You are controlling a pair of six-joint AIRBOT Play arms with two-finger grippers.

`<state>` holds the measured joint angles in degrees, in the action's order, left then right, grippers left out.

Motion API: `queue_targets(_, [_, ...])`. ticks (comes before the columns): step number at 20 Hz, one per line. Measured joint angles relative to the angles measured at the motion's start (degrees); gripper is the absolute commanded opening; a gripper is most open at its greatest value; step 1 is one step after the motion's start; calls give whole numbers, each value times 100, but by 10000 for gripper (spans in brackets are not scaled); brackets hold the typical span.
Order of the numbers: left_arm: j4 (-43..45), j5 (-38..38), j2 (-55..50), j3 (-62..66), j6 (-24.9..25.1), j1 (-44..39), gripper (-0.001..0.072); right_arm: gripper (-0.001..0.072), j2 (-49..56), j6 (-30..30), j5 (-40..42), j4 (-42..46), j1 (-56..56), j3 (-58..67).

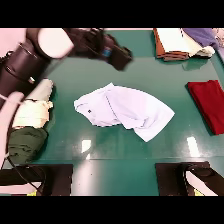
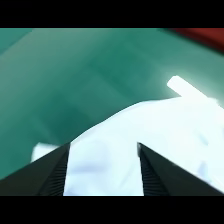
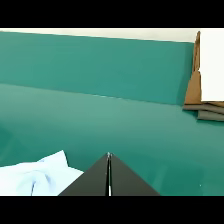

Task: Fold the shirts.

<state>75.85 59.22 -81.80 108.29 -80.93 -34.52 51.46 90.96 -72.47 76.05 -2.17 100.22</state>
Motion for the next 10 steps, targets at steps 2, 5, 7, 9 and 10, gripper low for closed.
queue_targets(2, [-101, 542, 26, -74, -243, 855, 498, 16, 0, 0, -28, 0, 0, 0])
queue_targets(5, [-254, 1082, 39, -551, -442, 2142, 499, 16, 0, 2, -50, 0, 0, 0])
queue_targets(7, [-551, 1222, 39, -1143, -485, 2758, 499, 16, 0, 2, -61, 0, 0, 0])
queue_targets(9, [-826, 1182, 35, -1930, -494, 3211, 499, 16, 2, 0, -61, 0, 0, 0])
queue_targets(10, [-940, 1054, 37, -2376, -483, 3355, 499, 16, 11, 0, -61, -2, 0, 0])
